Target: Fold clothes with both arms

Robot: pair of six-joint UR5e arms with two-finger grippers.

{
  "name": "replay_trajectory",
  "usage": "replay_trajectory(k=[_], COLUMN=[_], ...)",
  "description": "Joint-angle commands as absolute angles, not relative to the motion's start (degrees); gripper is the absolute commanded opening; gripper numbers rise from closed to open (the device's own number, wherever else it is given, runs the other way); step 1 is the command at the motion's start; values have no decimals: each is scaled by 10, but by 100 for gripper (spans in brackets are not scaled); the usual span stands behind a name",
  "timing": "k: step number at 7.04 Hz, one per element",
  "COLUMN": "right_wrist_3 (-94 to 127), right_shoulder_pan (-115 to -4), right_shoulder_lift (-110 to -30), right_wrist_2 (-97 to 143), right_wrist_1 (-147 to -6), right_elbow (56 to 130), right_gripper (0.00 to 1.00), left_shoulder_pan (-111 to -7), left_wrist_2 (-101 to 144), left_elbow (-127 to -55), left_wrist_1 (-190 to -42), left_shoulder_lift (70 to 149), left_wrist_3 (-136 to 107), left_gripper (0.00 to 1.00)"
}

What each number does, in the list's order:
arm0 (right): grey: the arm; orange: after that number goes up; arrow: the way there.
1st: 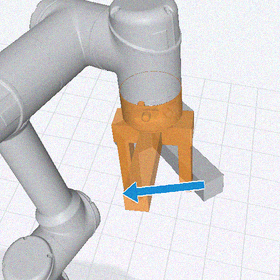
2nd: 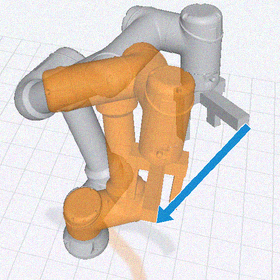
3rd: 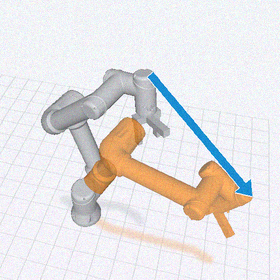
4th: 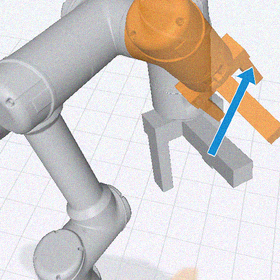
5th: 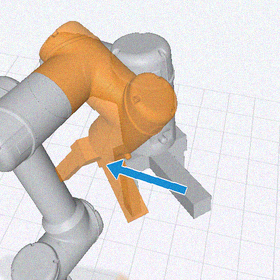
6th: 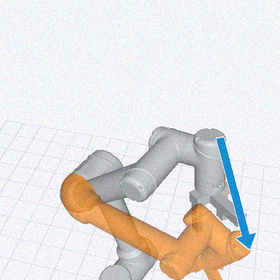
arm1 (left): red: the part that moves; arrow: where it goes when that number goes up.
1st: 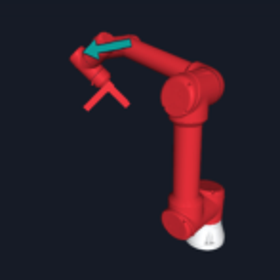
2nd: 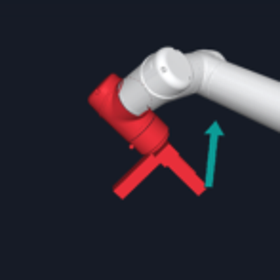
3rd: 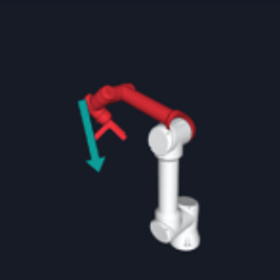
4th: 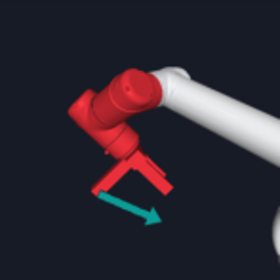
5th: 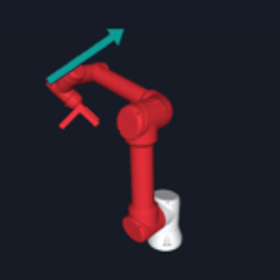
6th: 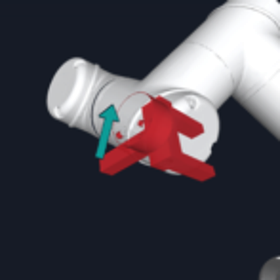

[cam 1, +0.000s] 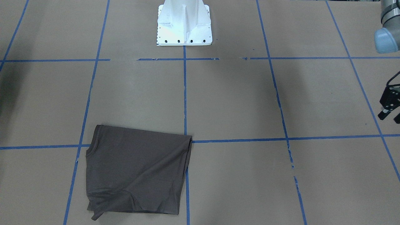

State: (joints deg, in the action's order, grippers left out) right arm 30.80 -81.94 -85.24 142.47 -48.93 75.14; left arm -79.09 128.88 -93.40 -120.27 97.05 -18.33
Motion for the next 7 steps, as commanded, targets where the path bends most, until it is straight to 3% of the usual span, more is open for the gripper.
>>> replay_trajectory(k=[1, 2, 4, 7], right_wrist_3=[176, 150, 3, -23], right_shoulder_pan=[-836, -838, -860, -866], right_shoulder_lift=[-853, -856, -859, -892], right_wrist_2=[1400, 1399, 1371, 1362], right_wrist_1=[-632, -693, -769, -843], right_elbow=[790, 823, 838, 919], right_gripper=[100, 100, 100, 100], left_shoulder_pan=[-845, -854, -857, -857], left_wrist_2=[1293, 1296, 1332, 1334], left_elbow=[-937, -939, -951, -1001], left_wrist_1=[-1024, -955, -895, -880], left_shoulder_lift=[974, 977, 969, 926], left_wrist_3=[-7, 10, 9, 1], left_gripper=[77, 100, 100, 100])
